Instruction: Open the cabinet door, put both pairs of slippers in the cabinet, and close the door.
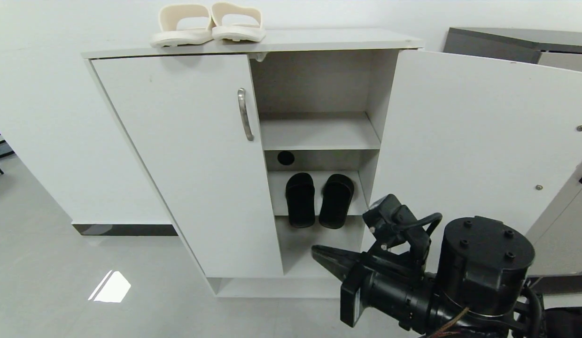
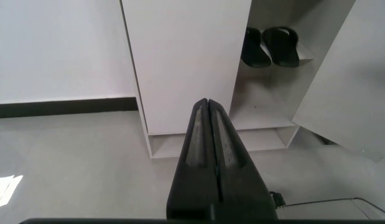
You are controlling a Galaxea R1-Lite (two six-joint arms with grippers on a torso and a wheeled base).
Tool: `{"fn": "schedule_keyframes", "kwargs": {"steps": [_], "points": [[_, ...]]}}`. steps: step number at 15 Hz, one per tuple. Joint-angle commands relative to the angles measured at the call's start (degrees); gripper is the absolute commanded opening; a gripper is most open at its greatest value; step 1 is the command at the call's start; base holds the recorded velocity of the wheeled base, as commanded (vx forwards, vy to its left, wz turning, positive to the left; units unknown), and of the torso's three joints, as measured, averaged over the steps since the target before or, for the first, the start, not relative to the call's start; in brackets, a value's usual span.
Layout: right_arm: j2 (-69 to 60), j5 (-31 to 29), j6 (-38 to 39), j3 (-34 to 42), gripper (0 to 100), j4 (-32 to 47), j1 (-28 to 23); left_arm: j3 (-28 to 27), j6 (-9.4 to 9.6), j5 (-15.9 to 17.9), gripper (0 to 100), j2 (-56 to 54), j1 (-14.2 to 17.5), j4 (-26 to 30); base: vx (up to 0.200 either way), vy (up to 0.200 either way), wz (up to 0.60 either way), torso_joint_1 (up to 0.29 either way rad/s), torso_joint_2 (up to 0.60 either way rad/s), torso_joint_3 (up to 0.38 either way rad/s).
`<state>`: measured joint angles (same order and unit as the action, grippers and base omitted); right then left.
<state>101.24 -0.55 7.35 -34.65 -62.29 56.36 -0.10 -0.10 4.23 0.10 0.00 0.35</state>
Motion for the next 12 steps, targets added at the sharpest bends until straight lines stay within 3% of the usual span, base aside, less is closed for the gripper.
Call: {"fn": "schedule_keyframes", "kwargs": {"steps": [1,4,12], "points": [[-0.96,1.78,-0.14,2.21,0,-0.2,-0.02,0.01,0.01,-0.01,0,0.08,0.0,0.0,0.0,0.0,0.0,0.0,0.0,0.0],[-1.93,7.32,-0.93,4.85,0,-2.13,-1.25,0.01,0.01,-0.01,0,0.08,0.0,0.0,0.0,0.2,0.0,-0.001,0.0,0.004],[-1.93,7.32,-2.6,6.26,0,-2.22,-1.43,0.01,0.01,-0.01,0,0.08,0.0,0.0,0.0,0.2,0.0,0.004,0.0,0.003]]}}
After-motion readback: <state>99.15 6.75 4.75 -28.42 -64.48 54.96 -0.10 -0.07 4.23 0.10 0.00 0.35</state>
